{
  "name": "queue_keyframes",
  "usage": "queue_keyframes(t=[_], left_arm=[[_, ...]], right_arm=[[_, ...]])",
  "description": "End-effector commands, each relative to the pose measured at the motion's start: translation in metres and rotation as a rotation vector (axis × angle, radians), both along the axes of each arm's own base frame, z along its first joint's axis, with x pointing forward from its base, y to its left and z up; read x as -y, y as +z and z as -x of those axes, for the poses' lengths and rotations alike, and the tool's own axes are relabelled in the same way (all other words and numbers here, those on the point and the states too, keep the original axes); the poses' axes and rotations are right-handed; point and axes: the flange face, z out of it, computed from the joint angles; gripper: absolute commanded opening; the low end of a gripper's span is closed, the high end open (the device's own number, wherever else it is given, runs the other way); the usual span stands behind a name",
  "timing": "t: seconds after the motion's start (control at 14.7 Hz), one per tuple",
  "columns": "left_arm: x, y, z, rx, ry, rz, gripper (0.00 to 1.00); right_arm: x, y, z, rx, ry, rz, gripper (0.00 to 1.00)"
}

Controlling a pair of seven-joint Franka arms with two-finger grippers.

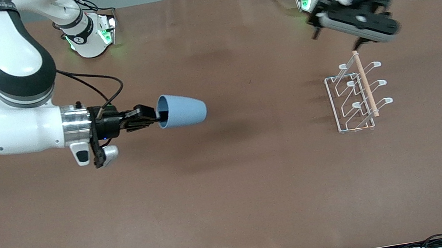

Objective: Hang cup on cup holder
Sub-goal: 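Lift the blue cup with the right gripper while the left gripper reaches it, then grasp the cup rim with the left gripper while the right gripper releases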

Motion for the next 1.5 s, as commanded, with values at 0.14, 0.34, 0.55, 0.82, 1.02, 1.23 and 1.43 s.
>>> queue_keyframes(t=[0.14, 0.34, 0.55, 0.82, 1.02, 1.23, 1.43], left_arm=[[0.090, 0.016, 0.039, 0.086, -0.179, 0.124, 1.00], [0.130, 0.011, 0.050, 0.135, -0.253, 0.192, 1.00], [0.154, -0.006, 0.040, 0.201, -0.387, 0.214, 1.00], [0.176, -0.036, 0.025, 0.236, -0.475, 0.236, 1.00], [0.181, -0.050, 0.022, 0.241, -0.501, 0.201, 1.00], [0.183, -0.059, 0.017, 0.228, -0.504, 0.209, 1.00], [0.192, -0.073, 0.016, 0.219, -0.507, 0.225, 1.00]], right_arm=[[-0.041, 0.004, 0.002, 0.020, 0.055, -0.056, 0.02], [-0.059, -0.003, 0.008, 0.005, 0.085, -0.067, 0.02], [-0.074, 0.002, 0.017, -0.002, 0.135, -0.079, 0.02], [-0.079, 0.007, 0.022, -0.031, 0.212, -0.098, 0.02], [-0.083, 0.011, 0.026, -0.039, 0.242, -0.108, 0.02], [-0.085, 0.024, 0.024, -0.038, 0.224, -0.169, 0.02], [-0.088, 0.027, 0.026, -0.042, 0.228, -0.177, 0.02]])
